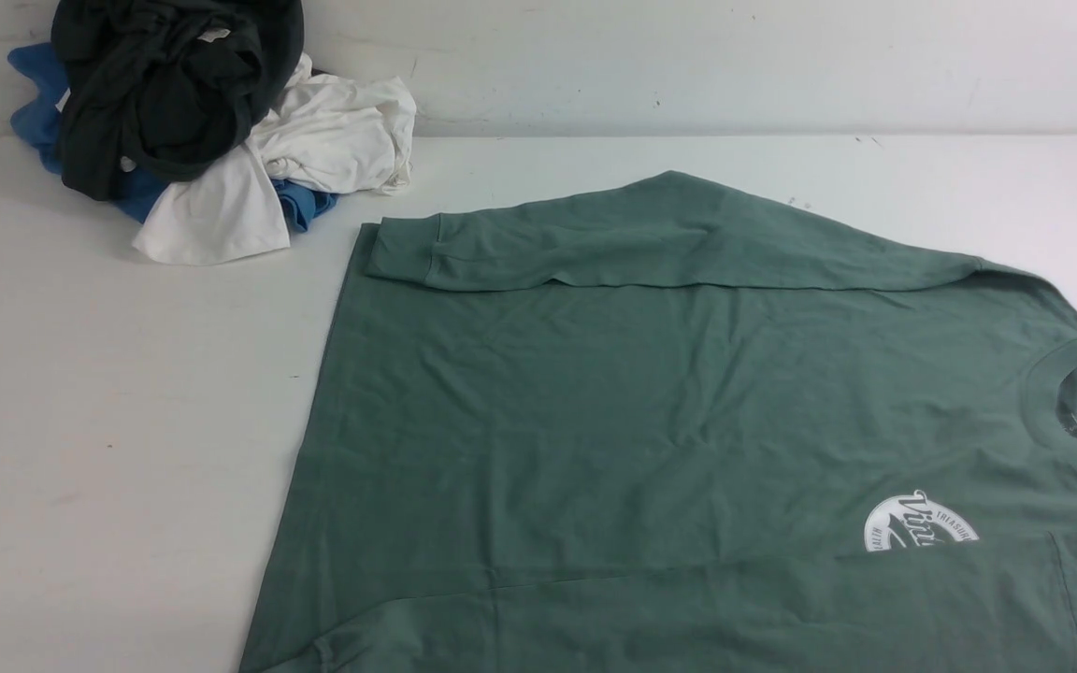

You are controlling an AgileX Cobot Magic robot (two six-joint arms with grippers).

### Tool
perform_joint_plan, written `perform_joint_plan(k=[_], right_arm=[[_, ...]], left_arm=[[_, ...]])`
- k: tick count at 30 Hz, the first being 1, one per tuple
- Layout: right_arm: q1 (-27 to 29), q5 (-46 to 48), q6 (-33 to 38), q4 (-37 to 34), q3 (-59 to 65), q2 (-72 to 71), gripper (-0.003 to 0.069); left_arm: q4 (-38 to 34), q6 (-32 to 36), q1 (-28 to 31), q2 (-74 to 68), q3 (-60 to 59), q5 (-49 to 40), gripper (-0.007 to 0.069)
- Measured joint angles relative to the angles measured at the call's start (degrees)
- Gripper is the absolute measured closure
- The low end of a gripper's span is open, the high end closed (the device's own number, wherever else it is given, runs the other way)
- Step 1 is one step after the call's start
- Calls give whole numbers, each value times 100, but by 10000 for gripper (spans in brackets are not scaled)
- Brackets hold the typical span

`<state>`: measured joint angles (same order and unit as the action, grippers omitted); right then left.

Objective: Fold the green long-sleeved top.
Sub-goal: Use the left arm to clamp the cuff closest to it

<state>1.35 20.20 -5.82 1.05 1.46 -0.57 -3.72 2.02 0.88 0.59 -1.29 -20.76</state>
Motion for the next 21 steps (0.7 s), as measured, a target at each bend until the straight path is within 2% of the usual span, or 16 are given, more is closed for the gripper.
perform_joint_plan(k=[10, 13, 16, 17, 20, 21], right_arm=[[0, 0, 0, 0, 0, 0, 673], [0, 0, -5, -54, 0, 0, 673], [0, 11, -137, -474, 0, 0, 673], [0, 11, -145, -515, 0, 0, 673], [0, -11, -421, -1336, 0, 0, 673], [0, -26, -528, -1657, 0, 0, 673]], left_arm=[[33, 0, 0, 0, 0, 9, 631], [-134, -202, 0, 0, -7, 97, 631], [-1391, -1067, 0, 0, -19, 283, 631], [-1391, -1067, 0, 0, -19, 283, 631], [-3419, -2212, 0, 0, -25, 406, 631], [-3769, -2343, 0, 0, -25, 435, 631]])
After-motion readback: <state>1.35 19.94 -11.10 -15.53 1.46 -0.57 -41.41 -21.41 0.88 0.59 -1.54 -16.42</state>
